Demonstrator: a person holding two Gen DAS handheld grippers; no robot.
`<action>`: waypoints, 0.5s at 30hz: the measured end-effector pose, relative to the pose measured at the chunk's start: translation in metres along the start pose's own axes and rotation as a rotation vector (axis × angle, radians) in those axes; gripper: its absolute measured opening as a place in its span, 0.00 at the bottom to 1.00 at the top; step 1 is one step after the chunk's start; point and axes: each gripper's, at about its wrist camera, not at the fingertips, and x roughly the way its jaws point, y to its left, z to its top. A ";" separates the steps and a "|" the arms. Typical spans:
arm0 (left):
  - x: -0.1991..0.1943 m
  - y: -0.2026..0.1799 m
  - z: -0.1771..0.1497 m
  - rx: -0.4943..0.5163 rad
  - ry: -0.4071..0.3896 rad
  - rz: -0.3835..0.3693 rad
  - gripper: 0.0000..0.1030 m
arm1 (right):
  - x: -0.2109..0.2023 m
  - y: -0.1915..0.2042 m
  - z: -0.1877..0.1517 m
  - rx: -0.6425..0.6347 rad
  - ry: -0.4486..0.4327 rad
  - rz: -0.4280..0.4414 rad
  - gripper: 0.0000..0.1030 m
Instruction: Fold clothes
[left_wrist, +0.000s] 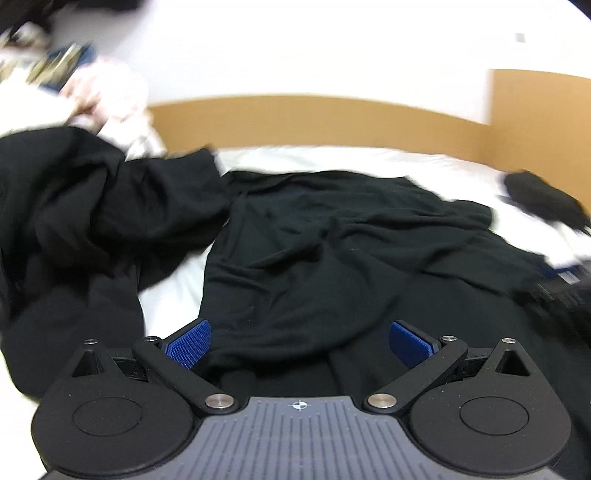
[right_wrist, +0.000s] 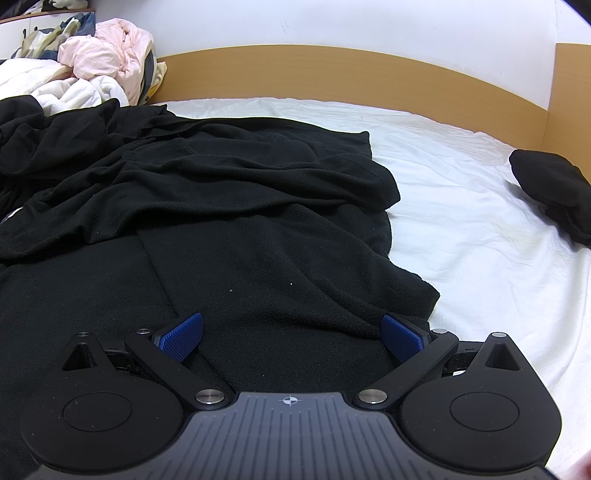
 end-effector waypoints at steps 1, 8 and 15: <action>-0.010 0.002 -0.003 0.028 -0.003 -0.042 0.99 | 0.000 0.000 0.000 0.000 0.000 0.000 1.00; -0.051 0.020 -0.029 -0.023 -0.020 -0.180 0.99 | 0.002 0.002 0.003 0.017 0.005 -0.012 1.00; -0.078 0.026 -0.052 -0.001 -0.031 -0.248 0.99 | -0.053 0.021 -0.018 -0.050 -0.126 0.171 0.84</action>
